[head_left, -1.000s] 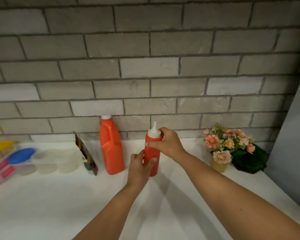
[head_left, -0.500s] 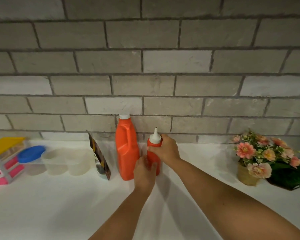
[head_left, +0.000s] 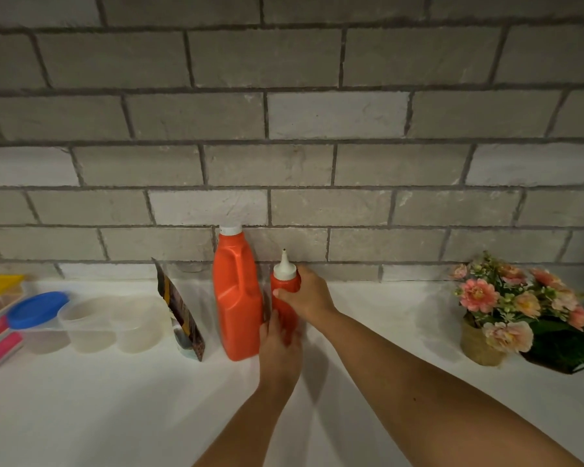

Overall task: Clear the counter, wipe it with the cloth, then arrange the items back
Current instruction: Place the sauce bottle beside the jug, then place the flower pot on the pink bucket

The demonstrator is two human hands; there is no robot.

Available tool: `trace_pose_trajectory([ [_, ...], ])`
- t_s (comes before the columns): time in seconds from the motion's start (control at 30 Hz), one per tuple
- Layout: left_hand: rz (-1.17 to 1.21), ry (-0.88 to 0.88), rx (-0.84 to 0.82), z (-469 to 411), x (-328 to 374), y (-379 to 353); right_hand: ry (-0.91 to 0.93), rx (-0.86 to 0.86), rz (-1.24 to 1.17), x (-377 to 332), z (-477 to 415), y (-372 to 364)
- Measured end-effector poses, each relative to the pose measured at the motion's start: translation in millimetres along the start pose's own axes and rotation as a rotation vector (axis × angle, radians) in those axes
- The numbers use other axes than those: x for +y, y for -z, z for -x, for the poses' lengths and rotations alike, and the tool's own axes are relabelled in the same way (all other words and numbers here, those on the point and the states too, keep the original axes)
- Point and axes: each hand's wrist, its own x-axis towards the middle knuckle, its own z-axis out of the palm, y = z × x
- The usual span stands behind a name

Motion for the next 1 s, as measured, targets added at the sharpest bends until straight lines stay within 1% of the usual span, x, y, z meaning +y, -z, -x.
trace_pose_trajectory([
  [0.07,-0.013,0.012,-0.001,5,4,-1,-0.010,-0.046,-0.021,0,3,4],
  [0.17,-0.019,-0.024,0.014,9,6,-3,-0.017,-0.084,-0.034,0,15,18],
  [0.3,-0.014,-0.042,0.065,16,9,-12,-0.108,-0.034,-0.050,10,41,44],
  [0.37,-0.032,-0.041,0.053,22,12,-23,-0.156,-0.012,-0.062,23,60,57],
  [0.47,-0.045,-0.026,0.003,37,21,-46,-0.213,0.035,-0.041,54,93,73],
  [0.53,-0.035,-0.022,-0.029,48,30,-64,-0.244,0.103,-0.008,80,114,86],
  [0.63,-0.022,-0.017,-0.089,59,38,-91,-0.329,0.263,0.003,120,134,111],
  [0.7,-0.003,-0.010,-0.130,64,41,-110,-0.410,0.398,-0.043,142,142,133],
  [0.77,0.031,0.016,-0.181,69,46,-128,-0.471,0.499,-0.097,159,144,156],
  [0.87,0.102,0.093,-0.275,69,48,-152,-0.455,0.552,-0.118,178,141,180],
  [1.0,0.142,0.160,-0.423,58,52,-174,-0.364,0.528,-0.151,189,133,195],
])
